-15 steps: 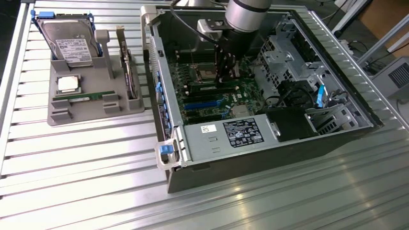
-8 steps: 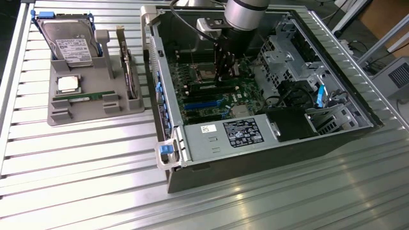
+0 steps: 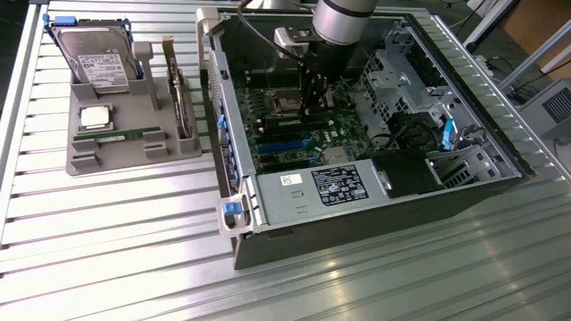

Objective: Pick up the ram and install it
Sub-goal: 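Insert the ram into the slot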

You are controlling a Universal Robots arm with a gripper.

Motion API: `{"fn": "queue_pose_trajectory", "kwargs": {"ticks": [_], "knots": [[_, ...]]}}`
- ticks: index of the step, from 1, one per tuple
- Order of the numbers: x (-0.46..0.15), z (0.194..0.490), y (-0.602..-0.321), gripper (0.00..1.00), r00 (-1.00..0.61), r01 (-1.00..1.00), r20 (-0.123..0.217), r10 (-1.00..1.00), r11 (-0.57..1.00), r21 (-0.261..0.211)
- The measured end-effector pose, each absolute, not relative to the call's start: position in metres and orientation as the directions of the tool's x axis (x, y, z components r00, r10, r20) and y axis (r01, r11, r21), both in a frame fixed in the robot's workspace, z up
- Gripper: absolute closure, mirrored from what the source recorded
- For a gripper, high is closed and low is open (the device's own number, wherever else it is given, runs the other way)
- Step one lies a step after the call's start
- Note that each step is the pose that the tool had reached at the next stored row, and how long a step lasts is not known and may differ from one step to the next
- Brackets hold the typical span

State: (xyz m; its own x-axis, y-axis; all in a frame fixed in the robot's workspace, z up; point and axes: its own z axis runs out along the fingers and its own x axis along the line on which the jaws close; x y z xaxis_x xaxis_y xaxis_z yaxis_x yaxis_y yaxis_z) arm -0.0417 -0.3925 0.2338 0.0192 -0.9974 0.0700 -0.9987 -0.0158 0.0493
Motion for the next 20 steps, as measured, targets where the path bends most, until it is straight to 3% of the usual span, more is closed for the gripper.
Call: {"fn": "queue_pose_trajectory", "kwargs": {"ticks": [20], "knots": [[-0.0419,0.2352,-0.3945,0.86,0.02,-0.999,0.07,-0.997,-0.017,0.049]]}}
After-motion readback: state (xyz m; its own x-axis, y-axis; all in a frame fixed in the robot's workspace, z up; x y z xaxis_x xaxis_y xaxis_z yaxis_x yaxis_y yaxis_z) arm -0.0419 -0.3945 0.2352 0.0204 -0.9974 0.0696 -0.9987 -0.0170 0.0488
